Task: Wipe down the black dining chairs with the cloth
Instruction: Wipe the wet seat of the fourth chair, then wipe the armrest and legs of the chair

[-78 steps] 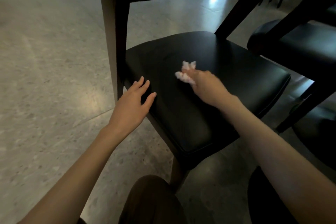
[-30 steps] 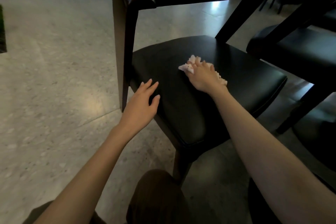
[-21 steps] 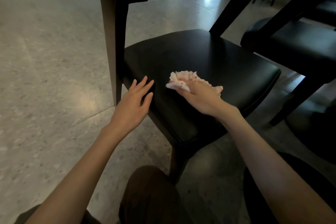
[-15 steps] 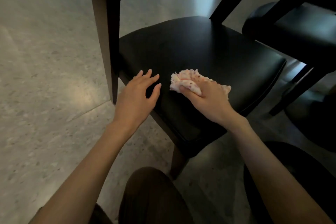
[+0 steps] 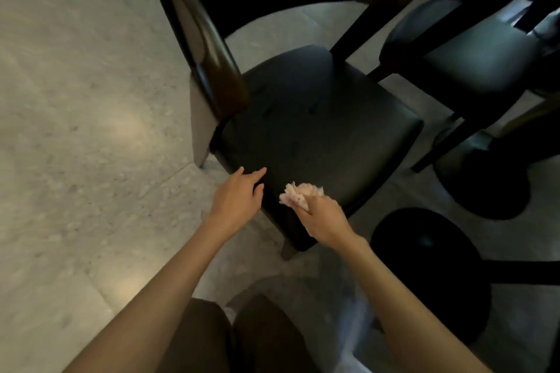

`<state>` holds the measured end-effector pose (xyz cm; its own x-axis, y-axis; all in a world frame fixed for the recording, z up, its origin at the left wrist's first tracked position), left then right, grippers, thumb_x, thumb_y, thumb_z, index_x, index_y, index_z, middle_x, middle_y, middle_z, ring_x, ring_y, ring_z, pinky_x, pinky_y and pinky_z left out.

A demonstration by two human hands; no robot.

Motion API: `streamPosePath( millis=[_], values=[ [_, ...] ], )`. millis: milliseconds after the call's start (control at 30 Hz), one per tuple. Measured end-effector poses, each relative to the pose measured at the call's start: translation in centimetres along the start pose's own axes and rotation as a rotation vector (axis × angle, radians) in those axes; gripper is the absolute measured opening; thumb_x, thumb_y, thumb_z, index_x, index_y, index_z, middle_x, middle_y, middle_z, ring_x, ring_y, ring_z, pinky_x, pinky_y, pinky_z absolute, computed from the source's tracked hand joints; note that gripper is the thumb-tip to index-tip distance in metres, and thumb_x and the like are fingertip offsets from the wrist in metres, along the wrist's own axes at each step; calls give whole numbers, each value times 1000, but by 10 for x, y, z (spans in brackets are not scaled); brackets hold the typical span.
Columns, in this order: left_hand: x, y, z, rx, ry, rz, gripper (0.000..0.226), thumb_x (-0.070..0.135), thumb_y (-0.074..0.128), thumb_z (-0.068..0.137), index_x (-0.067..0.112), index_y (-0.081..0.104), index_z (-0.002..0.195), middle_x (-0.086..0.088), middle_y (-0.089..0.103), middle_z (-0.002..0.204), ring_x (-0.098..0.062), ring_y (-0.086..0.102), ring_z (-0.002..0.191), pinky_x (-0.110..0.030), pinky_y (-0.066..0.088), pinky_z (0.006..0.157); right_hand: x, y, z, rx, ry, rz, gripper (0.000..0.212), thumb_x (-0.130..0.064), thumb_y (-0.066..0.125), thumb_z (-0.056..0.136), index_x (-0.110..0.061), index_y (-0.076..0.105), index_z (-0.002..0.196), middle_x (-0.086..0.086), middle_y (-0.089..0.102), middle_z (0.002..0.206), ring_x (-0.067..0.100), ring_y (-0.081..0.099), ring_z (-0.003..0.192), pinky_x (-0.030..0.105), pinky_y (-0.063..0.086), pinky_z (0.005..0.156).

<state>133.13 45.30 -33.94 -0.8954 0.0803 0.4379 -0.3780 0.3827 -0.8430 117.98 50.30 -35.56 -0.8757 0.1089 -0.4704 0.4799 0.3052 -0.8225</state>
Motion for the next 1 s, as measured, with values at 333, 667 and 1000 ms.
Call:
streamPosePath(
  millis=[333,667,1000],
  values=[
    [78,-220,-81,-15,20,-335,43,34,45,100,28,42,143,0,49,143,-16,46,130,-31,40,106,-134,-217,-69,33,38,633,31,-51,42,97,-43,52,125,-10,67,90,13,65,67,29,53,56],
    [117,-366,-97,-201,261,-516,49,58,54,87,38,53,132,15,61,123,-2,56,115,-29,51,96,-286,-317,-78,34,-169,833,31,-52,47,94,-38,30,116,2,49,118,14,63,98,33,58,81],
    [69,-462,-11,4,320,-338,21,29,63,91,24,66,111,14,65,100,2,58,92,-3,40,70,-313,-351,14,52,-106,862,46,-35,61,92,-27,37,130,-1,50,121,11,63,104,28,57,80]
  ],
)
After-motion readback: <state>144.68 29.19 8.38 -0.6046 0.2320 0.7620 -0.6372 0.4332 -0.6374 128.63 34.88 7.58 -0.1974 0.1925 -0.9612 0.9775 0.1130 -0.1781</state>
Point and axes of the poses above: each hand's wrist, its own z-axis towards the middle knuckle, its own y-axis out of the palm, x = y × z, the point moved 9 cm from there along z, towards the middle knuckle
